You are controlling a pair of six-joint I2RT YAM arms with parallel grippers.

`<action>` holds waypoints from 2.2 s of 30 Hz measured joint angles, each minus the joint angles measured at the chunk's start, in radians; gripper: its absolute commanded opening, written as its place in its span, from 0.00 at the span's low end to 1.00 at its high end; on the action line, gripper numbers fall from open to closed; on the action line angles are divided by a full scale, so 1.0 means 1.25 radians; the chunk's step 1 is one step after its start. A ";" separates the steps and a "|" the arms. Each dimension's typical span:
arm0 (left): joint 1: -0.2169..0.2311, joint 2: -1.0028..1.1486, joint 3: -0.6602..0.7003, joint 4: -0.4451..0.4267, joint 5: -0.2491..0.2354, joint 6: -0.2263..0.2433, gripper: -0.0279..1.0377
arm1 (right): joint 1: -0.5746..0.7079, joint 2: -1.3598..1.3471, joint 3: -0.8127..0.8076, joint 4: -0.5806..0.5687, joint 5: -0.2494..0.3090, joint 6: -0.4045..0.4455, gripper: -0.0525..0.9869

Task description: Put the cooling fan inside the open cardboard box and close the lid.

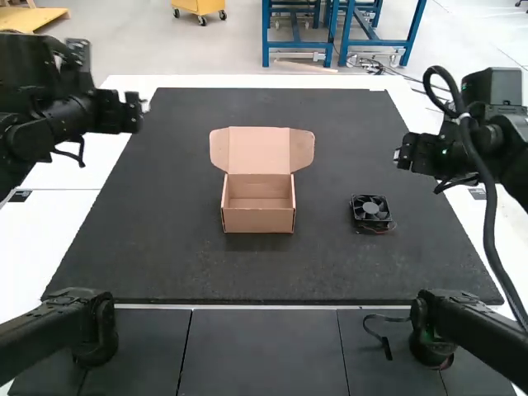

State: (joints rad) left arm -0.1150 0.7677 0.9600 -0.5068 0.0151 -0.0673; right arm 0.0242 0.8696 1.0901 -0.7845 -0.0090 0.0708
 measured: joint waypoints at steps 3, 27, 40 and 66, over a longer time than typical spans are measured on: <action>-0.052 0.004 0.000 -0.023 0.025 0.000 0.94 | 0.000 0.069 0.045 -0.043 0.008 -0.002 0.93; -0.287 0.003 -0.002 -0.176 0.050 -0.049 0.94 | -0.062 0.381 0.120 -0.005 0.043 -0.139 0.92; -0.290 -0.033 -0.034 -0.193 0.005 -0.049 0.94 | -0.121 0.472 0.113 0.020 0.017 -0.233 0.92; -0.290 -0.034 -0.034 -0.170 -0.012 -0.049 0.94 | -0.112 0.706 0.182 0.050 -0.025 -0.212 0.92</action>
State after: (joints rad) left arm -0.4770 0.7250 0.9180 -0.7197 -0.0002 -0.1291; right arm -0.1154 1.7519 1.3178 -0.7216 -0.0399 -0.1947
